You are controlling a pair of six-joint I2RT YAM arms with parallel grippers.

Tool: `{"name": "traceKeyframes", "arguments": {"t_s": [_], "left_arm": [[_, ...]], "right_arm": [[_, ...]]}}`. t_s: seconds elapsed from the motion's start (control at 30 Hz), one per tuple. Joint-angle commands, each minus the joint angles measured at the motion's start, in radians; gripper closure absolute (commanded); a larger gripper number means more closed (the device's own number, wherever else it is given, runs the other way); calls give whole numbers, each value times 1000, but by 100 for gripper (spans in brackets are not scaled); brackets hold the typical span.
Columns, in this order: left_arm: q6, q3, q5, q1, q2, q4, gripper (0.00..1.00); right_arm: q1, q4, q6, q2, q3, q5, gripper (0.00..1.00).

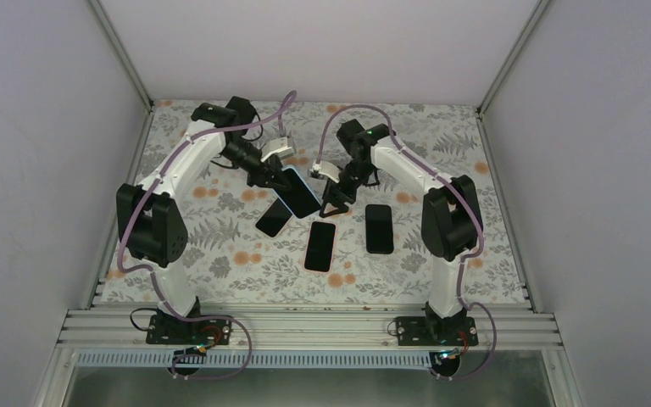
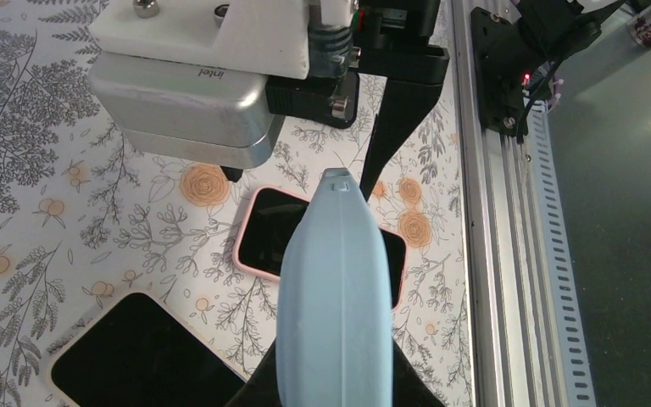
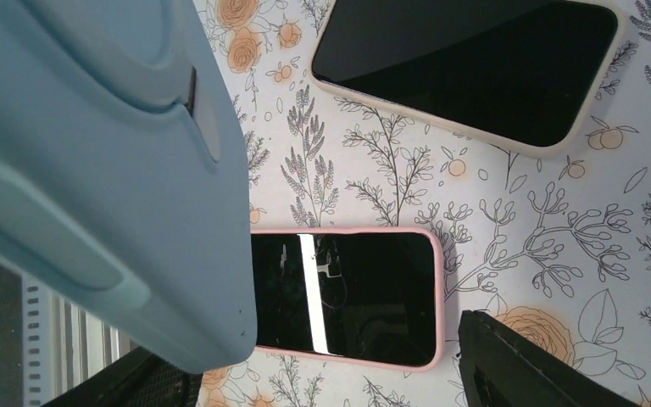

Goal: Take the phone out of the phone case
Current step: Remove the phone case from the phone.

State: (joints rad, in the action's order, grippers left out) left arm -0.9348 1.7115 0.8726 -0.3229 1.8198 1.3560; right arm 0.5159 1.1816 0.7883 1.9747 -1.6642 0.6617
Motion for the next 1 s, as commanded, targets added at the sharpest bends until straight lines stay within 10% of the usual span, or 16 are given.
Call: {"name": "traceKeyframes", "arguments": {"t_s": [0.0,0.97], "left_arm": [[-16,45,79,-1,-15,2,98],[-54,-54,78,-33,-110,3,98]], "right_arm": [[1,-21,-21,-15,-20,20,27],[-71,-7,-13,104,-200,-47,33]]}}
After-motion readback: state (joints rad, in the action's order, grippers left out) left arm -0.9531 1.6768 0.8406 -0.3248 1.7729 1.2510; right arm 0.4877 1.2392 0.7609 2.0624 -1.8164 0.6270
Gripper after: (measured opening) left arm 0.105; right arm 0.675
